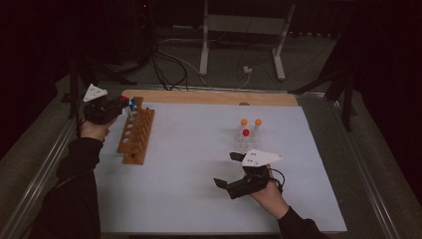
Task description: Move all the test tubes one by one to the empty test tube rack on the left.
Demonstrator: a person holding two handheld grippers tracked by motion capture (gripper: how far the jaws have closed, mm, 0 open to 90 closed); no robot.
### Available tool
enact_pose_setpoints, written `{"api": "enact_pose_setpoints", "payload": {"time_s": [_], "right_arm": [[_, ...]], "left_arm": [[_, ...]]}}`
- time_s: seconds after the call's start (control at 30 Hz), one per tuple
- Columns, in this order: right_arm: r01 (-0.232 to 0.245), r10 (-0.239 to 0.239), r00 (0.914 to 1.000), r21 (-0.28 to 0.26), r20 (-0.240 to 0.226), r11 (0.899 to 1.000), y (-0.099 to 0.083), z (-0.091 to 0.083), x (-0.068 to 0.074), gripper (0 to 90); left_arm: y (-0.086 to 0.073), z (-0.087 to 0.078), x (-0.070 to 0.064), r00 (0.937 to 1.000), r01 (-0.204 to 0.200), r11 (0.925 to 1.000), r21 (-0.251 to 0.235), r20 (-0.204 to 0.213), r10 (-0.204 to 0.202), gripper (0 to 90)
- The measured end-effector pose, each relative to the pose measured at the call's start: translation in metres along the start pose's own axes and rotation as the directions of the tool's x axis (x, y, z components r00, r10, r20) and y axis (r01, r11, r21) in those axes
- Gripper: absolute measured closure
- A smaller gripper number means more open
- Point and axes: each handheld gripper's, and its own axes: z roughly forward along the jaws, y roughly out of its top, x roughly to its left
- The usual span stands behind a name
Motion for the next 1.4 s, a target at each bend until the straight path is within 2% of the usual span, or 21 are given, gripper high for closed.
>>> {"api": "enact_pose_setpoints", "payload": {"time_s": [0.3, 0.8, 1.23, 1.3, 1.4], "right_arm": [[0.001, -0.001, 1.0000, 0.001, -0.002, 1.000, 0.000, -0.001, 0.000, 2.2], [0.001, -0.001, 1.0000, 0.002, -0.003, 1.000, 0.000, -0.002, -0.001, 2.2], [0.005, -0.005, 1.0000, 0.004, -0.004, 1.000, 0.000, -0.002, -0.001, 2.2], [0.002, -0.002, 1.0000, 0.000, -0.004, 1.000, 0.000, -0.003, -0.001, 2.2], [0.001, -0.001, 1.0000, -0.006, -0.001, 1.000, 0.001, -0.004, -0.002, 2.2]], "left_arm": [[-0.013, 0.013, -0.004, 1.0000, -0.006, 0.9987, 0.051, -0.007, 0.007, 71.5], [-0.029, 0.020, -0.003, 0.9999, 0.005, 0.9973, 0.074, -0.016, -0.004, 71.5], [-0.029, 0.019, -0.003, 0.9999, 0.011, 0.9968, 0.079, -0.005, -0.011, 70.1], [-0.029, 0.017, -0.002, 0.9995, 0.028, 0.9966, 0.078, 0.014, -0.029, 59.7], [-0.028, 0.009, -0.004, 0.9993, 0.023, 0.9986, 0.049, 0.029, -0.024, 48.7]]}}
